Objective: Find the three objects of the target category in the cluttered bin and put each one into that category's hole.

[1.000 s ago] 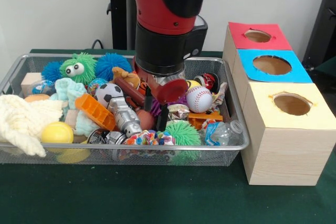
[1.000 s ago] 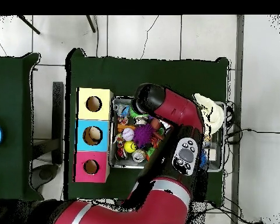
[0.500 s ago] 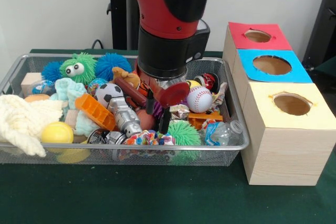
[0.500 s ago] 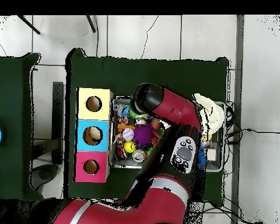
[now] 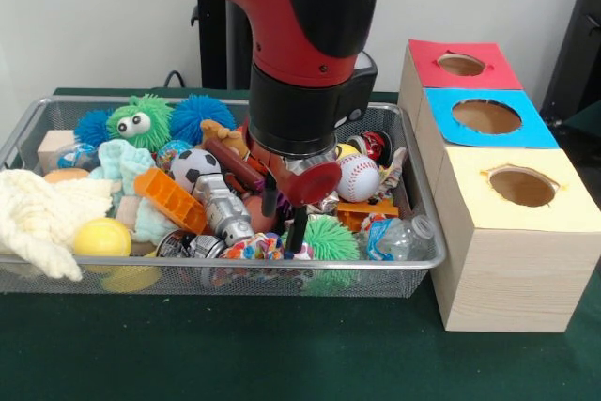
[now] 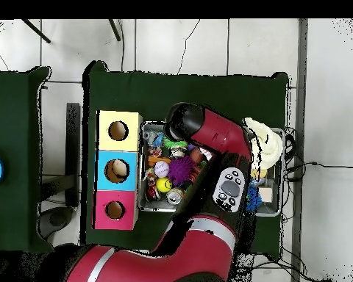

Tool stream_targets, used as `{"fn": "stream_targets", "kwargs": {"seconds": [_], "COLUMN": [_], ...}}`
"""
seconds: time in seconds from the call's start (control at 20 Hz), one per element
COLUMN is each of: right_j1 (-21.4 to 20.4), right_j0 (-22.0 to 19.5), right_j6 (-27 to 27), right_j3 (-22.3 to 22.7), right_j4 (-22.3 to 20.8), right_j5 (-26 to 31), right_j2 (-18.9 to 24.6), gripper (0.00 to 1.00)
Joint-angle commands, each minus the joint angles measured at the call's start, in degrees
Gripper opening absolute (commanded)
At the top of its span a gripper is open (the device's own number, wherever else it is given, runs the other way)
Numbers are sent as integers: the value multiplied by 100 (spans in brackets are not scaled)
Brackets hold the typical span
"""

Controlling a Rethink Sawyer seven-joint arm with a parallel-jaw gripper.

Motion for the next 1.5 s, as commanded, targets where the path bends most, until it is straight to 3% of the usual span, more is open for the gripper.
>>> {"fn": "stream_targets", "kwargs": {"seconds": [0.05,0.45,0.75,1.1,1.5], "right_j1": [91,61,286,188,149], "right_j0": [2,28,211,144,-54], "right_j6": [966,981,997,882,640], "right_j3": [-6,91,78,367,335], "right_j4": [88,107,-22,47,-29], "right_j5": [408,318,199,-14,53], "right_j2": [450,460,385,515,511], "gripper": [100,100,100,100,100]}}
